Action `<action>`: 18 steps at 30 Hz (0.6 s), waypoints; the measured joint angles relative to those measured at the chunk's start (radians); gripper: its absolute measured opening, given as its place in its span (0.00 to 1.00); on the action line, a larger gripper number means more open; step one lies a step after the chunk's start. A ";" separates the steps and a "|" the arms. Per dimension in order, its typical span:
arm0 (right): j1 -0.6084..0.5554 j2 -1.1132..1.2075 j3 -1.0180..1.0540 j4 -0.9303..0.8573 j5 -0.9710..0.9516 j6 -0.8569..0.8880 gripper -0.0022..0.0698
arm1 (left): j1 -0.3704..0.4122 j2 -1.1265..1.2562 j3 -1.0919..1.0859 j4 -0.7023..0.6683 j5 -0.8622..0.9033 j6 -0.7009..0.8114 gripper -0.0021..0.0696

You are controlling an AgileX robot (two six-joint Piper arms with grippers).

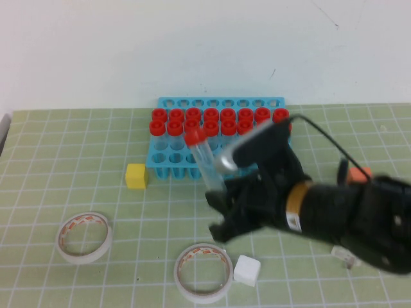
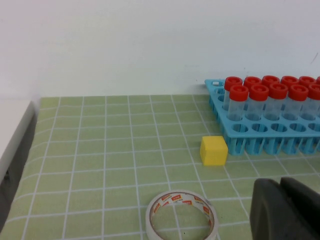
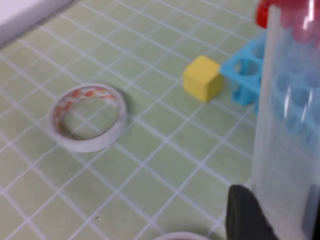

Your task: Place the test tubes

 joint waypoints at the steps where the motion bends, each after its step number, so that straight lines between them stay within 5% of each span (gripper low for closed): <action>1: 0.001 -0.002 0.033 -0.002 -0.043 0.002 0.35 | 0.000 0.000 0.000 0.000 0.002 0.000 0.03; 11: 0.001 -0.014 0.242 -0.002 -0.209 -0.106 0.35 | 0.000 0.000 0.000 -0.014 -0.003 0.000 0.03; 18: 0.001 -0.036 0.338 -0.013 -0.542 -0.127 0.35 | 0.000 0.000 -0.007 -0.079 -0.061 0.030 0.03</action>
